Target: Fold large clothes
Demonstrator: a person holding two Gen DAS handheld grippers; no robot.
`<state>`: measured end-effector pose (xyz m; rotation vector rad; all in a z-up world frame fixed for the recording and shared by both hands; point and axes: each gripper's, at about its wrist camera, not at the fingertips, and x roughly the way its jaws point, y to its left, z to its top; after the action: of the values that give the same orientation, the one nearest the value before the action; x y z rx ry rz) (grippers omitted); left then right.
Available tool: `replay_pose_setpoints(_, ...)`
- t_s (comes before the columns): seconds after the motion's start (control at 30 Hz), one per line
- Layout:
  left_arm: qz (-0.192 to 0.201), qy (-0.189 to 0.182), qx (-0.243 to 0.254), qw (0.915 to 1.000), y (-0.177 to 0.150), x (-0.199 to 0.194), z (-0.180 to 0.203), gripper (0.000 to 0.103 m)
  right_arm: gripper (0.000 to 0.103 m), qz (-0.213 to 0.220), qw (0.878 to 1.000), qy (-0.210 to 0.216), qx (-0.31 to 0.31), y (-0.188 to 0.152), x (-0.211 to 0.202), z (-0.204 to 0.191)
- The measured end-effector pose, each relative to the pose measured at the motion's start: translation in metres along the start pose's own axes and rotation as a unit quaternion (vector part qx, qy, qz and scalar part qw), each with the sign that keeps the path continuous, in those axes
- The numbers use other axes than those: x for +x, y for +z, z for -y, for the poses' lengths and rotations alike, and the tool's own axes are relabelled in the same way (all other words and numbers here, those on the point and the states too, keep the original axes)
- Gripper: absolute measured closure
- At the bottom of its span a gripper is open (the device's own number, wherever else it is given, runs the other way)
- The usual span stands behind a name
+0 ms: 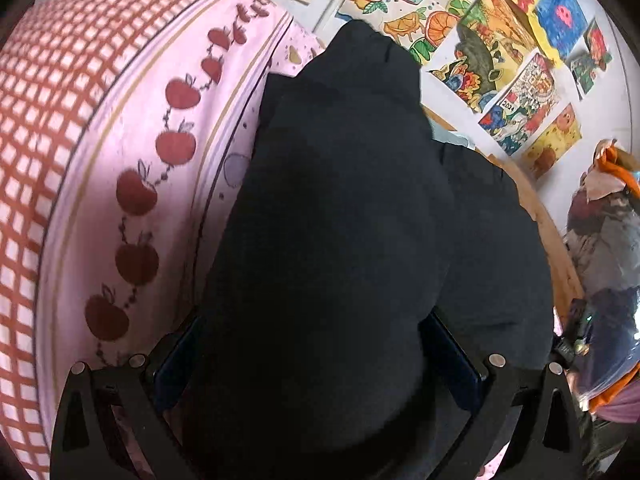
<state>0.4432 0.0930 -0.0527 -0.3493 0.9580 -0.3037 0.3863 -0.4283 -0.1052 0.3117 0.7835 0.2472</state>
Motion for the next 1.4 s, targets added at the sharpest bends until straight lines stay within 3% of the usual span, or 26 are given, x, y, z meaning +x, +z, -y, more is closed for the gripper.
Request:
replay_pose_setpoints(0.5,0.015,0.009,0.041,0.9990,-0.014,0.007,0.015,0.000,0.001,0.053,0.999,0.012,-0.007,-0.015,-0.007,0.005)
replay_pose_setpoints(0.87,0.004,0.007,0.034,0.9994,-0.006,0.013,0.016,0.000,0.001,0.053,0.998,0.013,-0.007,-0.013,-0.007,0.005)
replay_pose_setpoints(1.07,-0.030,-0.013,-0.006,0.9995,0.000,0.022,0.009,0.000,0.001,0.057,0.998,0.012,-0.010,-0.015,-0.010,0.007)
replay_pose_setpoints(1.23,-0.038,-0.018,-0.019,0.9989,0.003,0.026,0.008,0.000,0.001,0.046,0.999,0.009,-0.003,-0.013,-0.010,0.008)
replay_pose_setpoints(1.4,-0.054,-0.018,-0.058,0.9967,0.012,0.030,0.007,0.000,0.001,-0.008,0.999,-0.002,0.034,0.003,-0.003,0.005)
